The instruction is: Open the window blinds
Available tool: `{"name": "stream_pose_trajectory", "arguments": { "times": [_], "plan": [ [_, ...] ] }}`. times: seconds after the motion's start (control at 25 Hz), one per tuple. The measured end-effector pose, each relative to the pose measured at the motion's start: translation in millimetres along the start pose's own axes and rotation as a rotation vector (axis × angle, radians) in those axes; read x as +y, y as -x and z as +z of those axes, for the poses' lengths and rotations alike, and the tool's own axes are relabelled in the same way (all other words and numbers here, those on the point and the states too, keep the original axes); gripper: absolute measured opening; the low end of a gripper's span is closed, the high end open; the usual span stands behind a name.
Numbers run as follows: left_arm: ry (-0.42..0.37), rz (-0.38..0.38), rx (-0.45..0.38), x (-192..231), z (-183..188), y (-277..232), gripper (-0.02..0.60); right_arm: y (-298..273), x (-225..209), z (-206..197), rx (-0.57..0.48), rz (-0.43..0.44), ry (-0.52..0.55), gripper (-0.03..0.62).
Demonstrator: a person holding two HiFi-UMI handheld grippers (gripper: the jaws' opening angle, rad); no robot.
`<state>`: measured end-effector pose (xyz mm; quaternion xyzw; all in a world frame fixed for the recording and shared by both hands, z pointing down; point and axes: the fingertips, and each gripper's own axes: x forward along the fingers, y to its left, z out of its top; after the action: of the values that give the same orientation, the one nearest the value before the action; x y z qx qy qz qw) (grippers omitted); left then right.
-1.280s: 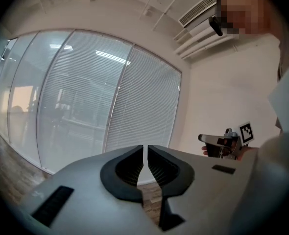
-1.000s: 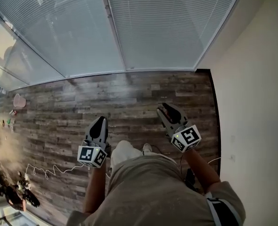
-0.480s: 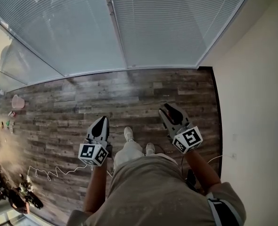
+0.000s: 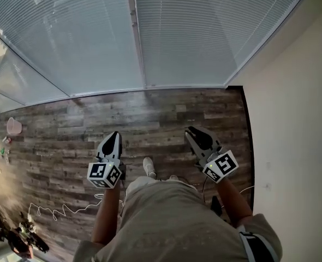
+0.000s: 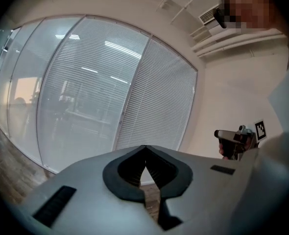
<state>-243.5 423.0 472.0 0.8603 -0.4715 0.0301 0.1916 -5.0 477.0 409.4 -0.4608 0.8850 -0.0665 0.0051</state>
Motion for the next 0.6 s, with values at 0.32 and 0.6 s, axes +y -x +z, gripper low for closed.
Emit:
{"name": "stream_pose_trajectory", "arguments": {
  "times": [0.32,0.6],
  "plan": [
    [-0.021,-0.057,0.009,57,18,-38,0.015,-64,-3,-7,0.016,-0.005,-0.050,0.036],
    [-0.057,-0.094,0.030,86,19,-61,0.015,-99,-2,-18,0.044,-0.021,-0.062,0.014]
  ]
}}
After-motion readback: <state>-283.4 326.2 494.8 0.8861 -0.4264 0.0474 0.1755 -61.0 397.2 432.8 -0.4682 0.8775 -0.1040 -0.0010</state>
